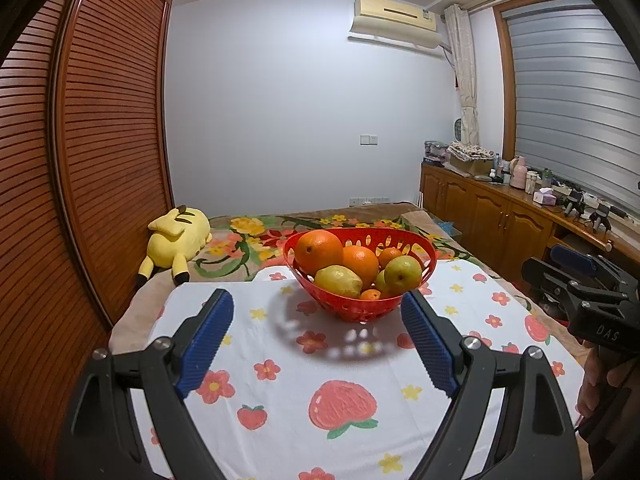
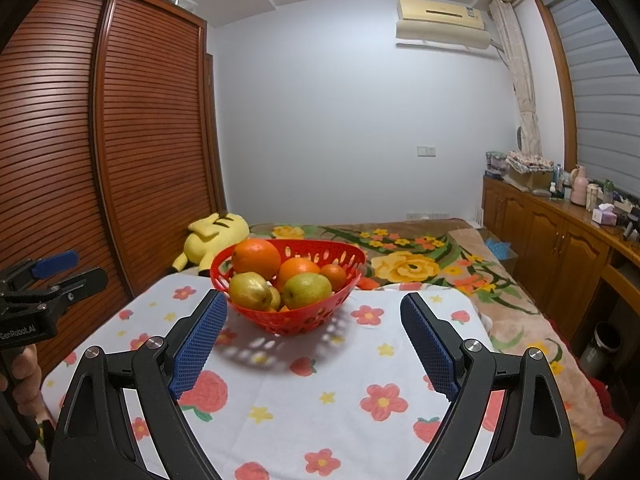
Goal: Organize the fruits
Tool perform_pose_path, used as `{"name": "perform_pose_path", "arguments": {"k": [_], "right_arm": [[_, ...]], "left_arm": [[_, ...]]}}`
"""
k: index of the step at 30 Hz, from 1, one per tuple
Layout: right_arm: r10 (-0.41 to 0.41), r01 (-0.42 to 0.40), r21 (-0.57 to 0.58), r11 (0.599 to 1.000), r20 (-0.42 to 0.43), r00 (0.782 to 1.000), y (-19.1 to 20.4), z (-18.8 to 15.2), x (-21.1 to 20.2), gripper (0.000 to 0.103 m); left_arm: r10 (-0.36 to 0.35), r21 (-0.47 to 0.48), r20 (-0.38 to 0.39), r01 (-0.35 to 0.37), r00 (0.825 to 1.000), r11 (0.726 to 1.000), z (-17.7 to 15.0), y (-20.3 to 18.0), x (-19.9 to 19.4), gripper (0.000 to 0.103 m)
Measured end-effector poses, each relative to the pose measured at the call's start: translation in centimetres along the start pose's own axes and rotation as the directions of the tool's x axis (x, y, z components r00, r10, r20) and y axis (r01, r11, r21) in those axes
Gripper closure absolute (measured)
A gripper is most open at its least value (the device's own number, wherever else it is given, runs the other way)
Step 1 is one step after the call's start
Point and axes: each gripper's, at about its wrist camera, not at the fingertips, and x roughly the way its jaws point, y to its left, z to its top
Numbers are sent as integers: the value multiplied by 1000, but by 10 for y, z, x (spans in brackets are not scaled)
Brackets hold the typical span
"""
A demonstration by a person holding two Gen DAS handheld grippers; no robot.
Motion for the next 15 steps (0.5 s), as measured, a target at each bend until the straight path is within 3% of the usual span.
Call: {"name": "perform_pose_path", "arguments": {"k": [15], "right_arm": [[0,0,0,1000,-1,1000,0,0,-1,13]], "left_arm": [[-1,-1,2,1,1000,1000,0,1,0,16]]}}
